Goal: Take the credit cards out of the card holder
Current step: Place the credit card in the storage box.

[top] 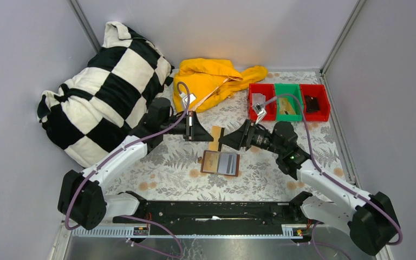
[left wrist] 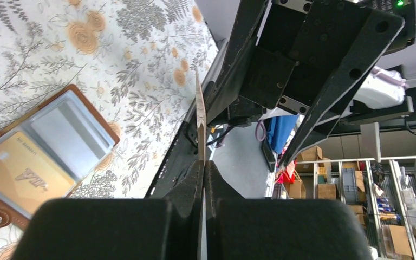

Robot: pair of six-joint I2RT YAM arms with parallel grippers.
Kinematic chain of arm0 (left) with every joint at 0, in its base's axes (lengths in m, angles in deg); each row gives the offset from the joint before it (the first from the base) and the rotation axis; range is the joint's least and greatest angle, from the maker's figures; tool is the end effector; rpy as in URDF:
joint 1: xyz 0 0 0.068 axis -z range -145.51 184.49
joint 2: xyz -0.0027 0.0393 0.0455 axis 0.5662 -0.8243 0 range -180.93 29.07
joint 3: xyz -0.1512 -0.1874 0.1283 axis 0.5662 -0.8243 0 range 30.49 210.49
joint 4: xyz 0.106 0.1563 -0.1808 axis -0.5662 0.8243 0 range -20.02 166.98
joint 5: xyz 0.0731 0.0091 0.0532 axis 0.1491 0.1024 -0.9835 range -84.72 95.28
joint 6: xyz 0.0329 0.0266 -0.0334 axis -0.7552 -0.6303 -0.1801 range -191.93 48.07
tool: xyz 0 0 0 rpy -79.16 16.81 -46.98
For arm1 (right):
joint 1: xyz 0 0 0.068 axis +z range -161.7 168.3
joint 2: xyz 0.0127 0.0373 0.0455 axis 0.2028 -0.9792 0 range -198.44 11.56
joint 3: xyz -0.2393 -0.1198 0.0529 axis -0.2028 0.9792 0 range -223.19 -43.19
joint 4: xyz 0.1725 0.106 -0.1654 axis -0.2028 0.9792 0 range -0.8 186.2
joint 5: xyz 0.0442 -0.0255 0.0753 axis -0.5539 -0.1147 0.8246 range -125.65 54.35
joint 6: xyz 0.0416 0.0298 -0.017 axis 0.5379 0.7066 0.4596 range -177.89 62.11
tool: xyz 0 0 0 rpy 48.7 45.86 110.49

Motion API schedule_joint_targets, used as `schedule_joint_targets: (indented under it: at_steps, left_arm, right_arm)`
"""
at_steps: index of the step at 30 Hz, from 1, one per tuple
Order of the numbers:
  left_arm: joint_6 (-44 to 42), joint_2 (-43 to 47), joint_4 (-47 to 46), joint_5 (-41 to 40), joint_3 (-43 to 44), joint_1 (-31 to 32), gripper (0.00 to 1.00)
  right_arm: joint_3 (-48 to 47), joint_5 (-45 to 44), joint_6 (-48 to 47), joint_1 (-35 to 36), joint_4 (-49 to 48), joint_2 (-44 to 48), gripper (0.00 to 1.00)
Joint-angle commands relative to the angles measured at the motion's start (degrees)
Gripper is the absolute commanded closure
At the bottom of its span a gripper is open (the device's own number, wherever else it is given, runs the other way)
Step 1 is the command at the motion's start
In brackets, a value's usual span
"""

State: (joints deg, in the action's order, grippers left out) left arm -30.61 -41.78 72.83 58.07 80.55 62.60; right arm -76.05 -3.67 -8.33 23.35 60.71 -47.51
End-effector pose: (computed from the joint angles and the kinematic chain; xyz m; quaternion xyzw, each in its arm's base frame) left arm 0.2259 -0.1528 0.2938 0.1555 0.7727 -0.5850 0.1910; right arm 0.1813 0.1503 0.2898 -0.1130 0.6858 0.6077 0.3841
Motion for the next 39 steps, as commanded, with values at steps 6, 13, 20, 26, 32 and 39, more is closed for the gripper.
schedule_joint_targets:
  at_steps: [6, 13, 20, 26, 32, 39]
  left_arm:
    - [7.0, 2.2, -13.7, 6.2, -1.5, 0.0, 1.0]
    - [8.9, 2.4, -16.8, 8.0, -2.1, -0.1, 1.0]
    - [8.0, 2.1, -15.4, 7.9, -2.1, -0.1, 1.0]
    - [7.9, 0.7, -16.1, 8.5, -2.4, -0.1, 1.0]
    - [-4.7, -0.5, 2.8, 3.8, 4.8, -0.1, 0.67]
    - [-13.9, -4.3, 19.7, -1.5, 12.1, -1.4, 0.14]
  right_arm:
    - [0.8, -3.7, -1.1, 0.4, 3.6, 4.1, 0.28]
    - [0.0, 0.0, 0.7, 0.4, 0.2, 1.3, 0.34]
    - [0.7, 1.4, 3.0, 0.4, -4.9, 1.5, 0.63]
    - [0.1, 0.4, 2.2, 0.4, -2.7, 2.5, 0.9]
    - [-12.1, -12.2, -11.5, 0.3, 28.5, 4.2, 1.0]
    - [-28.3, -38.3, -23.7, -0.2, 56.6, 3.5, 1.0]
